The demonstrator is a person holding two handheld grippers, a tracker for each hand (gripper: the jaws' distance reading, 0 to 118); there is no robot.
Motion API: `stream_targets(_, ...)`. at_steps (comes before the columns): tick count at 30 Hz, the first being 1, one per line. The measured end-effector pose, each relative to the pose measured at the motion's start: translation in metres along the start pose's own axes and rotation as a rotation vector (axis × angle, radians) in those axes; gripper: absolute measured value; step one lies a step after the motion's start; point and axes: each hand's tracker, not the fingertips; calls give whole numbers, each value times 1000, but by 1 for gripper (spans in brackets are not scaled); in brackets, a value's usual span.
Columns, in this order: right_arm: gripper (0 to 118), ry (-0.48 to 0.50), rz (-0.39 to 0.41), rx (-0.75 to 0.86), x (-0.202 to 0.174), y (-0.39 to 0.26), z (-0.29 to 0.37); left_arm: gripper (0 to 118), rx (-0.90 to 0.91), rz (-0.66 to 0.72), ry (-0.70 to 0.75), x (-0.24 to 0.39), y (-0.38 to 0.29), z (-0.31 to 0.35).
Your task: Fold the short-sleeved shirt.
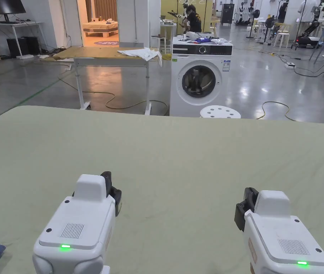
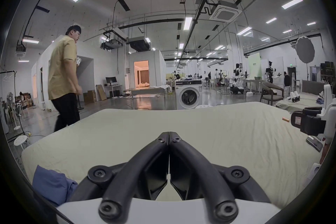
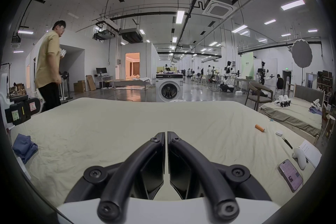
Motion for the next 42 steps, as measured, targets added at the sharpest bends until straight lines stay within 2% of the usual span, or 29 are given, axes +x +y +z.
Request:
stream_targets(10, 1, -21, -1, 0, -3, 1, 6, 0, 23, 25, 26, 2, 2, 4)
stream_targets(15, 2, 6, -20, -21, 1, 3, 6, 0, -11, 51, 52, 2, -3, 2)
stream_targets(16, 2, 9, -21, -24, 2, 3, 5, 1, -8, 67, 40, 1, -3, 2)
stream_targets(19, 3, 5, -22, -31, 5, 3, 4, 15, 1, 75, 20, 2, -2, 5)
stream_targets(21, 5, 3, -52, -39, 7, 3, 2, 21, 8, 73, 10, 1, -1, 6)
stream_targets(22, 12, 2, -64, -41, 8, 2, 2, 30, 6, 72, 3, 2, 0, 6)
stream_targets(23, 33, -1, -65, -41, 7, 2, 1, 45, 5, 69, -3, 3, 1, 7)
stream_targets(25, 70, -14, -48, -38, 5, 0, -1, 68, 2, 66, -5, 3, 1, 8)
stream_targets(26, 79, -19, -39, -31, 5, -1, -1, 78, 2, 65, -6, 4, 1, 9)
stream_targets(28, 79, -14, -28, -19, 4, -2, -1, 91, -4, 71, -2, 3, 0, 10)
stream_targets(30, 85, -1, -28, -22, 4, -2, 0, 101, -21, 77, -7, 1, -2, 9)
stream_targets(32, 97, 9, -30, -18, 4, -3, 0, 102, -29, 79, -11, -1, -6, 8)
stream_targets(33, 99, 17, -31, -5, 4, -4, 0, 102, -35, 79, -3, -2, -8, 7)
stream_targets(38, 100, -99, -21, 19, -4, -2, -3, 102, -15, 110, 40, -7, -13, 6)
stream_targets(42, 100, -135, -66, 2, -5, 0, -6, 102, 21, 104, 47, -8, -11, 6)
